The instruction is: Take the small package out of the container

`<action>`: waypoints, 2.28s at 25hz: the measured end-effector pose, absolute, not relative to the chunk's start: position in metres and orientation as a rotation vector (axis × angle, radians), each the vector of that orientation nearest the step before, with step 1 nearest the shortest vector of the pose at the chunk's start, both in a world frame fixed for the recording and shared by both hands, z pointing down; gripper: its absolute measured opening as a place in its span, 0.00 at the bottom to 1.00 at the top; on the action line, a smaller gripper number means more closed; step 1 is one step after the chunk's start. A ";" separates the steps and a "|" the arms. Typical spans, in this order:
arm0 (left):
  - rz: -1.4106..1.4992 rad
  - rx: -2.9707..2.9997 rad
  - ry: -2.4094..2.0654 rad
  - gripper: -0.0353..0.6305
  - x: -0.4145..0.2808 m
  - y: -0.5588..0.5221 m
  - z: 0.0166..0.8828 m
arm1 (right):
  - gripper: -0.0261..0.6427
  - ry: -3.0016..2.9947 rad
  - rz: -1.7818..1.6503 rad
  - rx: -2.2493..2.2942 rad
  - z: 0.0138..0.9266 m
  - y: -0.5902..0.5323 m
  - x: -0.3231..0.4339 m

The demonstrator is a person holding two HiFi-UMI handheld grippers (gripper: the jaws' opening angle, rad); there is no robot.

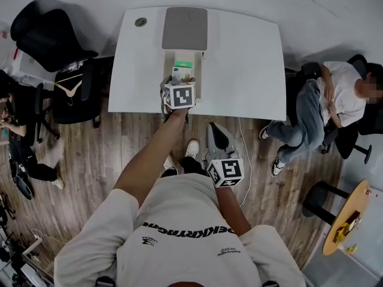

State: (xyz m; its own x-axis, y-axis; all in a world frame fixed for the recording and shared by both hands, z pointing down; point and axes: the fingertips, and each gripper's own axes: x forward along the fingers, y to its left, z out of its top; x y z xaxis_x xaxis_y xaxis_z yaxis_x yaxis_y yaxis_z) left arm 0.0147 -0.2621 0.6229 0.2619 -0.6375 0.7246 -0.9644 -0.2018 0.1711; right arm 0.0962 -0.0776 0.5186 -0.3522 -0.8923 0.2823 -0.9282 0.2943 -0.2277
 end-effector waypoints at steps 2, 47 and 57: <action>0.674 1.944 -1.443 0.59 0.015 -0.258 0.616 | 0.04 -2.449 0.531 1.732 0.515 -0.076 0.095; 0.402 2.209 -1.417 0.59 -0.004 -0.165 0.513 | 0.04 -2.525 0.388 1.771 0.464 -0.055 0.070; 0.335 2.254 -1.411 0.59 -0.010 -0.152 0.498 | 0.04 -2.530 0.363 1.779 0.457 -0.063 0.070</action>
